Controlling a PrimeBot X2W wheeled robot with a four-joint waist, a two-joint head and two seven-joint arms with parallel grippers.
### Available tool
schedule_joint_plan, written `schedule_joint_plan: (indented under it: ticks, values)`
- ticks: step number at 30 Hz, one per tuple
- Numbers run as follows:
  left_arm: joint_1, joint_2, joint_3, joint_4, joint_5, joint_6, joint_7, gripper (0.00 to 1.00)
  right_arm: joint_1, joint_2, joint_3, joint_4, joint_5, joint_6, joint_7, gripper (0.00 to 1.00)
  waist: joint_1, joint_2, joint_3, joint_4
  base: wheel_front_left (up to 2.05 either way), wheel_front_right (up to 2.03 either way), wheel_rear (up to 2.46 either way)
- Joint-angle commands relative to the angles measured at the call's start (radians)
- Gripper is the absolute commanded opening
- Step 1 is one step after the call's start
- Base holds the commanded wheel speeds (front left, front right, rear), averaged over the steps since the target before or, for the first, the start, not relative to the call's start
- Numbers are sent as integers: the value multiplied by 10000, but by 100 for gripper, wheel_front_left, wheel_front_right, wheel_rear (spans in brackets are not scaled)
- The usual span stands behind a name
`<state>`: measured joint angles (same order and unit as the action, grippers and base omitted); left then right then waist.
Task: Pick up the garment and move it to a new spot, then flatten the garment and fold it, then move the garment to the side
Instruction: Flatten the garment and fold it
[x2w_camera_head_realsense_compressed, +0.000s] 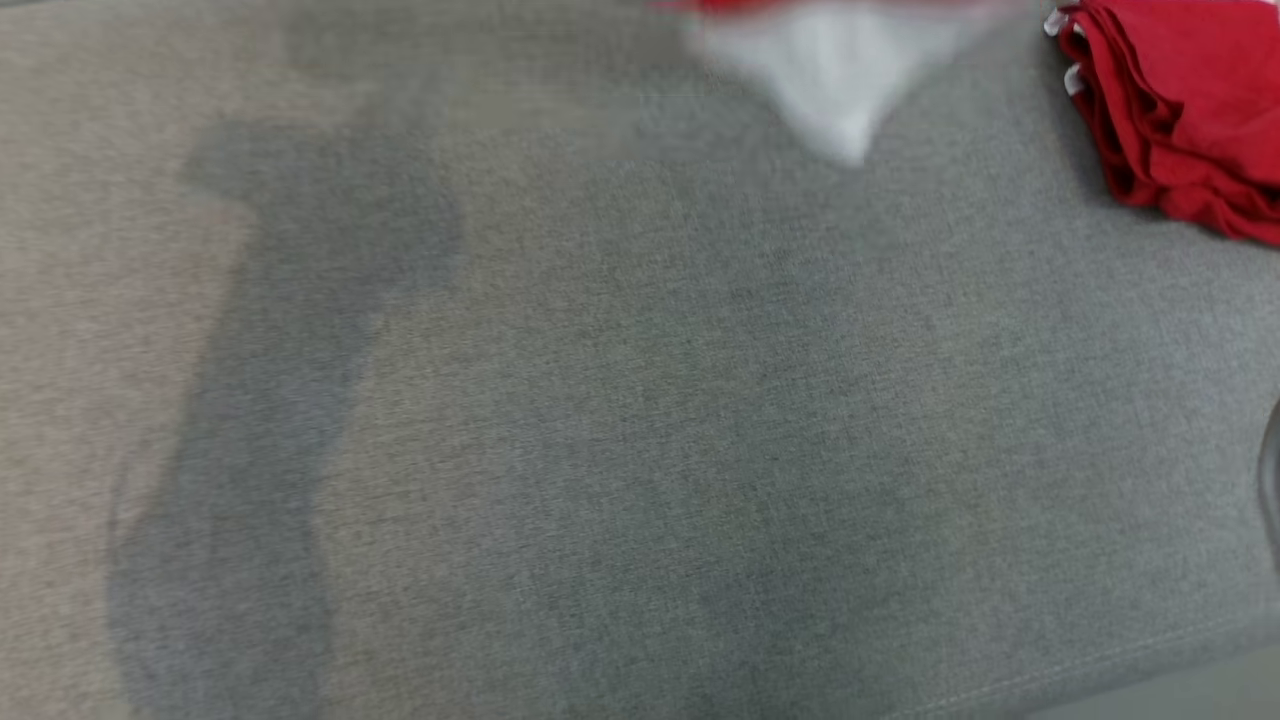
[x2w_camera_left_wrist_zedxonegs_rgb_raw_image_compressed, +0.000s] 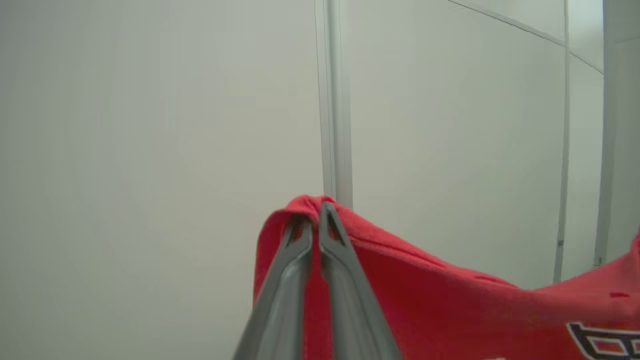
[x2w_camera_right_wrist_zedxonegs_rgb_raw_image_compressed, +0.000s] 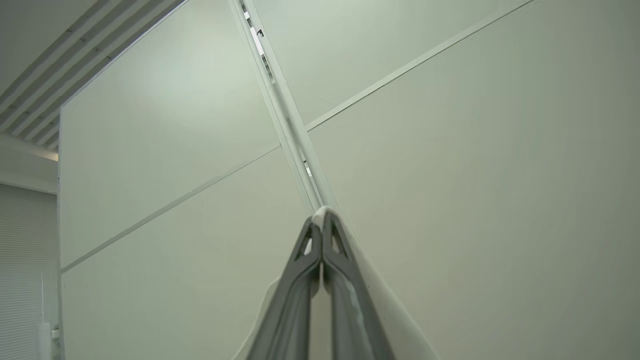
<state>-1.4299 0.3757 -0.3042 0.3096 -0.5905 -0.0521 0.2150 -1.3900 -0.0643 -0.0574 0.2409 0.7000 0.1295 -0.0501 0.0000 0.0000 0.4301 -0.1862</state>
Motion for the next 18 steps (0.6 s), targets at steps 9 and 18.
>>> schedule_joint_plan:
  ticks: [9, 18]
  values:
    - [-2568, 552, -270, 3694, 1224, -468, -2109, 0, -1332, 136, 1774, 1793, 708, 21, -1676, 0, 0, 0, 1503, -1081, 0, 0, 0]
    - [-1753, 692, -275, 5713, 702, -713, -3222, 0, 228, 76, 3179, 1879, 1446, 21, -2100, 0, 0, 0, 2243, -1196, 0, 0, 0]
